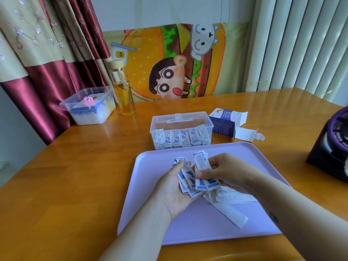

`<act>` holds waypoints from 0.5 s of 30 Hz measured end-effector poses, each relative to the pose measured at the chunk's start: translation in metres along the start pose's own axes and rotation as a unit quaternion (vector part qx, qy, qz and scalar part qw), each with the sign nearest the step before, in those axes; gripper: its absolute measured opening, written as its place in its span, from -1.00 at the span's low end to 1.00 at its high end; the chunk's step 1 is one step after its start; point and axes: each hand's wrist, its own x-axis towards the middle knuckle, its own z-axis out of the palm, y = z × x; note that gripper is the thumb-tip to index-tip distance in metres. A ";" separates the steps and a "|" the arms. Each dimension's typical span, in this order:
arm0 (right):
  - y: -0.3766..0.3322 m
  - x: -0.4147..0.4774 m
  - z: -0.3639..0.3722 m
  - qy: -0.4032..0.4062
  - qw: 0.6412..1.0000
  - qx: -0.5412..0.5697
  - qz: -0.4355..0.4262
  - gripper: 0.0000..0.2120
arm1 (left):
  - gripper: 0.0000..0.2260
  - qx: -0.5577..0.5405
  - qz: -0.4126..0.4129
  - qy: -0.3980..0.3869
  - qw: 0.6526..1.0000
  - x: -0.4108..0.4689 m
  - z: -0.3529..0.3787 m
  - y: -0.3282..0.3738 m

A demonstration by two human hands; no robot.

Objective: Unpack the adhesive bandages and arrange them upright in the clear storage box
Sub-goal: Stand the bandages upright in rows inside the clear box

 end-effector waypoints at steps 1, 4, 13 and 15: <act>-0.001 0.001 0.001 0.001 1.000 -0.009 -0.001 -0.74 | -0.62 0.005 -0.007 -0.015 1.000 -0.002 0.002 0.000; -0.005 0.000 0.003 0.002 0.997 -0.079 -0.016 -0.79 | -0.62 0.037 -0.013 -0.038 0.999 -0.006 0.007 0.000; -0.020 -0.014 0.026 0.085 0.885 -0.437 -0.138 -0.15 | -0.84 0.021 0.024 0.000 0.999 -0.004 0.008 -0.003; -0.020 -0.020 0.022 0.062 0.847 -0.501 -0.168 0.02 | -0.82 0.007 0.029 0.013 0.999 -0.005 0.003 0.001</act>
